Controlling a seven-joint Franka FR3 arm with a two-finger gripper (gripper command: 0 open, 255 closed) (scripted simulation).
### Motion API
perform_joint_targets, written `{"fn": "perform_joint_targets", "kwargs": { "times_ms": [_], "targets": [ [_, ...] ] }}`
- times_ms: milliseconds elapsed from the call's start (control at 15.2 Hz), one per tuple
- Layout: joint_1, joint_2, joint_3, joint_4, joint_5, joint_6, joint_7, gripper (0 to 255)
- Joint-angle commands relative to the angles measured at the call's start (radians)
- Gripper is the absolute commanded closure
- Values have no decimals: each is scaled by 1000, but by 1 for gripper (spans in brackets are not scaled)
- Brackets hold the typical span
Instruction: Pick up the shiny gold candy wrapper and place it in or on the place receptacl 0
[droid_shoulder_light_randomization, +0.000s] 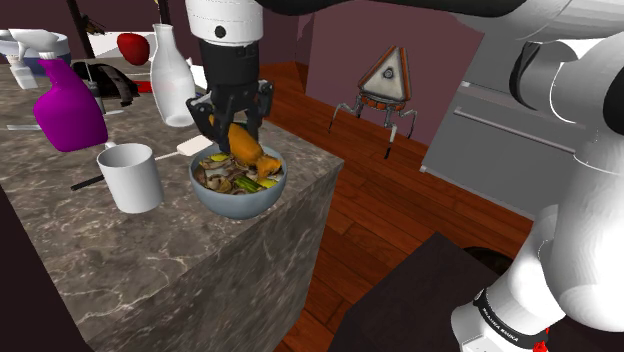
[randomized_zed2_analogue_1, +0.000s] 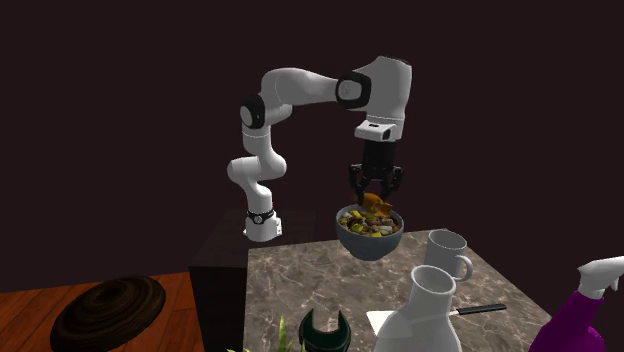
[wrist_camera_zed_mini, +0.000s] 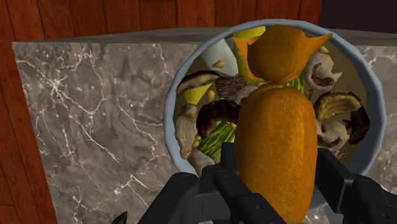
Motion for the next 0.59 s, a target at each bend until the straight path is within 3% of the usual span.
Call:
{"fn": "perform_joint_targets", "kwargs": {
  "times_ms": [0,528],
  "targets": [
    [-7,-9,0,-39,4,31,1,255],
    [-12,-16,-1,-74,7,61,4,255]
  ]
}}
